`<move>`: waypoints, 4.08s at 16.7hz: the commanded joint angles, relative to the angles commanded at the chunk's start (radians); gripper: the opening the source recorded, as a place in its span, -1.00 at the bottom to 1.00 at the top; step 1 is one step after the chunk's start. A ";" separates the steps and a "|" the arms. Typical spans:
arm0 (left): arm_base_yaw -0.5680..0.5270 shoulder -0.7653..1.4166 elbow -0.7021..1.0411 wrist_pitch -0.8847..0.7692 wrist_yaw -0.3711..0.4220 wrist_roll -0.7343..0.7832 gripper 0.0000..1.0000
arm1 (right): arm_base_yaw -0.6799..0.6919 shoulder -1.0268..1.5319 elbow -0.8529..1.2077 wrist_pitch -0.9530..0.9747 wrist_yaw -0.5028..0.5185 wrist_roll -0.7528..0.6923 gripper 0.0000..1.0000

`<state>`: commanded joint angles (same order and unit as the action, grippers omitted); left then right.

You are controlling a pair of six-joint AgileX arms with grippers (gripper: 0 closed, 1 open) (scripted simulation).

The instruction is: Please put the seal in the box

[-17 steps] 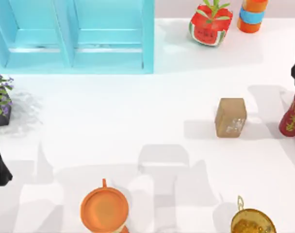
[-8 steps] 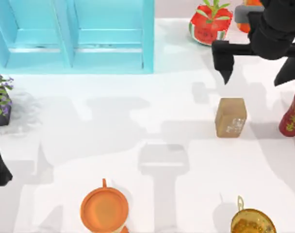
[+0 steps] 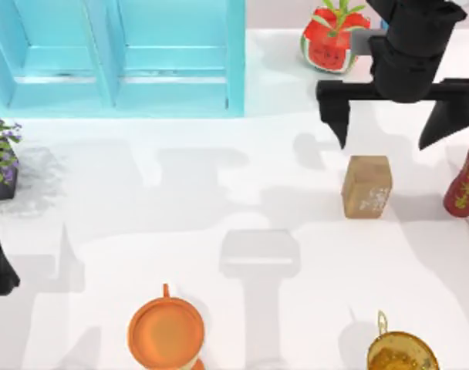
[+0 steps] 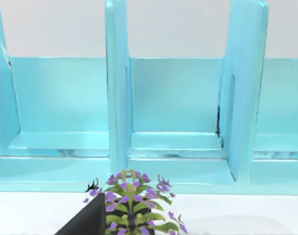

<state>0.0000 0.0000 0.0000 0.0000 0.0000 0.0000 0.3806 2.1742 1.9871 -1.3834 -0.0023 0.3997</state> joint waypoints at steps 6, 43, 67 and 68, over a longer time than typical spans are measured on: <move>0.000 0.000 0.000 0.000 0.000 0.000 1.00 | -0.002 0.010 -0.072 0.076 0.000 -0.002 1.00; 0.000 0.000 0.000 0.000 0.000 0.000 1.00 | 0.008 0.056 -0.242 0.293 0.004 0.005 -1.00; 0.000 0.000 0.000 0.000 0.000 0.000 1.00 | -0.628 -0.326 -0.016 0.072 0.009 -0.646 -1.00; 0.000 0.000 0.000 0.000 0.000 0.000 1.00 | -0.681 -0.341 -0.055 0.063 0.010 -0.697 -1.00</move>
<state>0.0000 0.0000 0.0000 0.0000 0.0000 0.0000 -0.3006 1.8329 1.9319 -1.3208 0.0078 -0.2978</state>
